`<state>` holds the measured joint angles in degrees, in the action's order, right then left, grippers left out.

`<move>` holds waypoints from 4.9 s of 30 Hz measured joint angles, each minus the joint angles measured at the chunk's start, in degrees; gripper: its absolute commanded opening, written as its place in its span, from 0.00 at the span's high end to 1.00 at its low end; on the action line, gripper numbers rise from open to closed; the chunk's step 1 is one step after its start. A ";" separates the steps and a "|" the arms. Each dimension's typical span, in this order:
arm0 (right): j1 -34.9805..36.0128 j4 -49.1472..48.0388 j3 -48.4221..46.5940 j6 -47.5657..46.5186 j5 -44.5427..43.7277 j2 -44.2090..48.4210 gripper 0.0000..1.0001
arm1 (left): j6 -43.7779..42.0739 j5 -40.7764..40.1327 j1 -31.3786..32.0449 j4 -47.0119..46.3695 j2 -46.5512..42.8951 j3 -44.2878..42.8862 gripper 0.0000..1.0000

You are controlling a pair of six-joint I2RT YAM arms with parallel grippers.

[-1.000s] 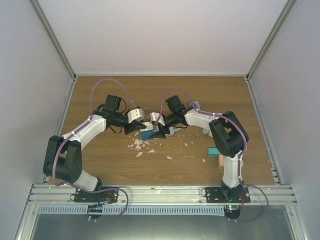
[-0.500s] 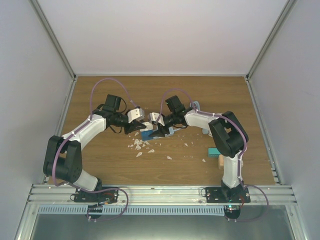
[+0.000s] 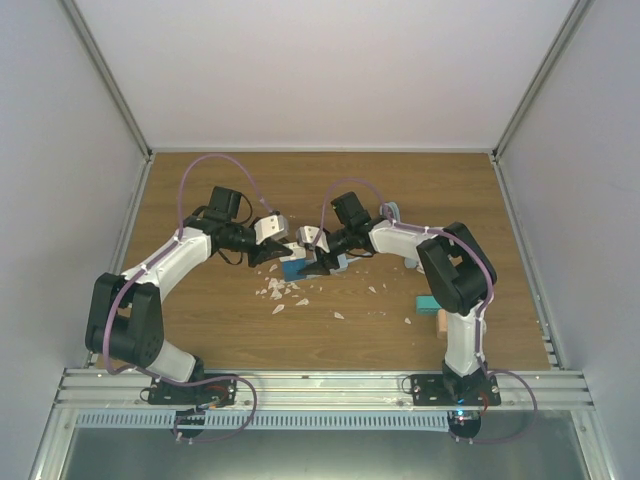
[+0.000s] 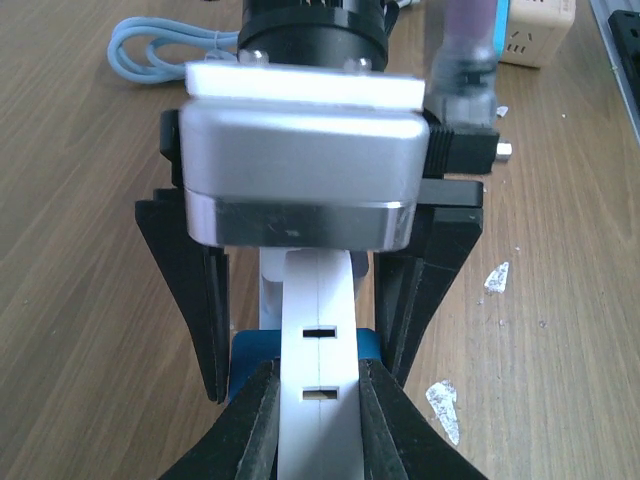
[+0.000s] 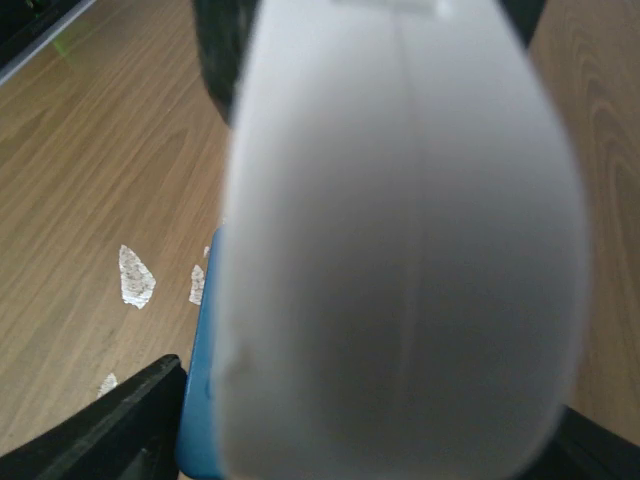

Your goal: Pull the plug off the socket

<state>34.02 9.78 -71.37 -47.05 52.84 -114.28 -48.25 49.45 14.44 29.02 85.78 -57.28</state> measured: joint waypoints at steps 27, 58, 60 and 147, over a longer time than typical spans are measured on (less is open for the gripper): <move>-0.76 1.84 -2.69 3.69 0.00 5.79 0.02 | -0.81 1.70 -1.05 4.98 -1.99 -4.44 1.00; -4.90 4.52 -4.02 19.43 -1.55 22.14 0.00 | 15.04 16.24 -2.60 17.73 -15.45 -16.00 1.00; -4.68 3.04 -4.28 21.49 -1.33 22.14 0.00 | 16.85 17.42 -2.60 16.57 -15.67 -16.00 1.00; 1.20 0.85 -10.16 27.91 -1.66 22.77 0.00 | 15.41 12.02 -1.66 8.04 -17.25 -12.81 1.00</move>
<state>35.22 10.63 -81.54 -19.14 51.18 -91.50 -32.84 61.47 12.78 37.06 68.53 -70.08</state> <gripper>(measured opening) 0.995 0.172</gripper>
